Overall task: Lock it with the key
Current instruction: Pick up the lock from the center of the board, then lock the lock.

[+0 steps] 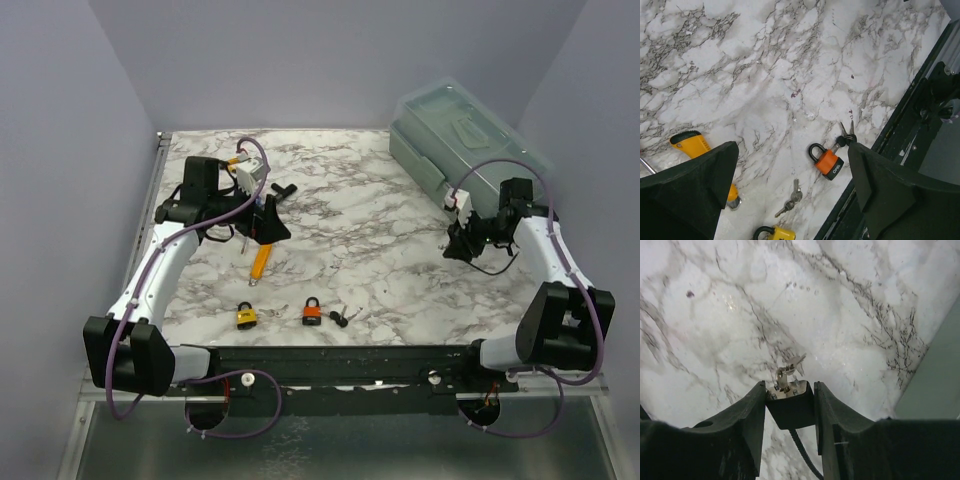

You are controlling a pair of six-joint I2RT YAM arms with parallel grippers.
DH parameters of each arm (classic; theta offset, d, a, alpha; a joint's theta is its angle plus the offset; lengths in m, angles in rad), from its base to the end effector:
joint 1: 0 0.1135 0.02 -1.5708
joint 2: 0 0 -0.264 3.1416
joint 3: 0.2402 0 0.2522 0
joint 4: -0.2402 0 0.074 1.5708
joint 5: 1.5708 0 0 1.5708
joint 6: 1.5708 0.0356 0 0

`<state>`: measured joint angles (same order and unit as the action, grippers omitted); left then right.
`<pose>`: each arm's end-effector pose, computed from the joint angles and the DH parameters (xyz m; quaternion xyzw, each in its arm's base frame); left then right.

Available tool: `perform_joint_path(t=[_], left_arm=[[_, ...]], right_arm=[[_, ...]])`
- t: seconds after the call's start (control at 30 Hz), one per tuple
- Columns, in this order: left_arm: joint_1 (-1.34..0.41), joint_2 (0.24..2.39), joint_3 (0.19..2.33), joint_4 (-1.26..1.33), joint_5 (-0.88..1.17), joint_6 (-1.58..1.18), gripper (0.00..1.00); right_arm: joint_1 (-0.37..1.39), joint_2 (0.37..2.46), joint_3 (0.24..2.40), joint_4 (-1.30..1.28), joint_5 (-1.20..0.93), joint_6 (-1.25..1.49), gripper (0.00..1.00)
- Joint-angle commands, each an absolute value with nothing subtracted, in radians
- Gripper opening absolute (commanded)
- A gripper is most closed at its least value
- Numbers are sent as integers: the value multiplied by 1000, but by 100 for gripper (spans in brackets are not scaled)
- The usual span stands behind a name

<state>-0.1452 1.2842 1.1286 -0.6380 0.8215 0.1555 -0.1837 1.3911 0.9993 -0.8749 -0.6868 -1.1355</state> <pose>0.2590 -0.0642 0.3180 0.2767 0.8162 -0.3677 0.3493 0.2524 -0.0239 0.2383 -0.4717 0.8040 0.1756 0.3166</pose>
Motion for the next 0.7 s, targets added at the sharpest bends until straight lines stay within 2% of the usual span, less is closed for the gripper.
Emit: perform_joint_path(t=[0.0, 0.23, 0.4, 0.67], left_arm=[[-145, 1284, 1172, -614, 802, 124, 99], [-208, 1265, 1157, -460, 787, 5, 99], [-317, 1304, 1189, -358, 740, -71, 99], [-528, 1438, 1331, -178, 663, -257, 97]], right_arm=[[-187, 1439, 1090, -915, -882, -838, 0], [-187, 1423, 1169, -635, -995, -285, 0], [-187, 1400, 1207, -401, -961, 55, 0], [-188, 1369, 1243, -192, -873, 429, 0]])
